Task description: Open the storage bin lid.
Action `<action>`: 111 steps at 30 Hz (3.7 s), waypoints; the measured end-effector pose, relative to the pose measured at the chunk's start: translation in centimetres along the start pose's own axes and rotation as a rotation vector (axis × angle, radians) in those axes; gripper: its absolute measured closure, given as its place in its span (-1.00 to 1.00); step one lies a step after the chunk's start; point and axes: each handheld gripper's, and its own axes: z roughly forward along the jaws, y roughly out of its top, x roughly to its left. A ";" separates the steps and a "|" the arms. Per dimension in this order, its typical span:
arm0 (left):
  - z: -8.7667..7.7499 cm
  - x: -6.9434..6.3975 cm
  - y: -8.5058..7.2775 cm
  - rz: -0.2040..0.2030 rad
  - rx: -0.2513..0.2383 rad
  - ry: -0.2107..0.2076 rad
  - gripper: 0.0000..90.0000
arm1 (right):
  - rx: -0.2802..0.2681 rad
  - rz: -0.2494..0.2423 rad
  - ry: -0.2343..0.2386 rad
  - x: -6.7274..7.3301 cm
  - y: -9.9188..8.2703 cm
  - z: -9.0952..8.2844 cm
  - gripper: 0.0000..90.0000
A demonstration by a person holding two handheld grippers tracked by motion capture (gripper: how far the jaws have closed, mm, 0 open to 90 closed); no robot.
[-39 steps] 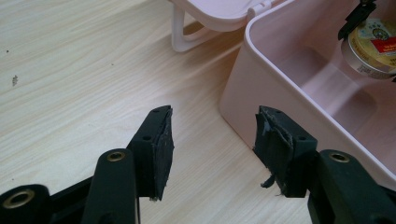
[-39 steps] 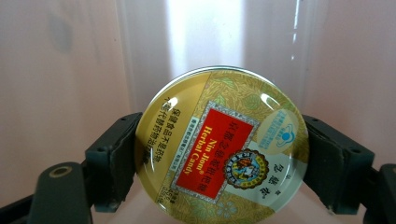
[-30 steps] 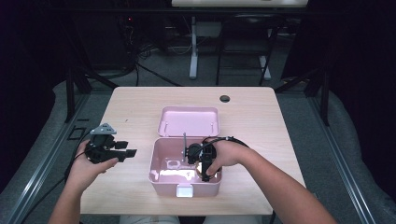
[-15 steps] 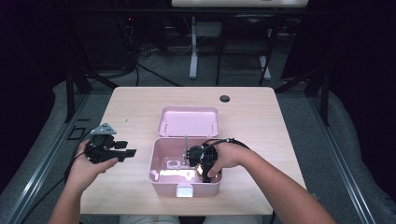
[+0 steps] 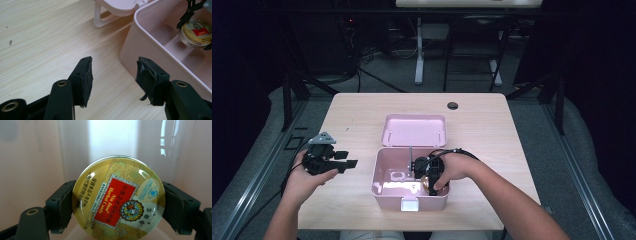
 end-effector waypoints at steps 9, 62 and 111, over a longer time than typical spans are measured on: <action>0.0 0.0 0.0 0.000 0.002 -0.002 0.02 | 0.007 -0.010 -0.004 0.0 0.0 0.4 -0.56; 0.4 -0.1 0.0 0.000 0.011 -0.004 0.02 | -0.050 0.030 -0.007 -0.2 -0.1 -1.2 -0.63; 0.5 -0.9 0.2 0.031 -0.011 -0.020 0.13 | -0.207 0.173 -0.076 1.0 -2.0 -9.0 -0.43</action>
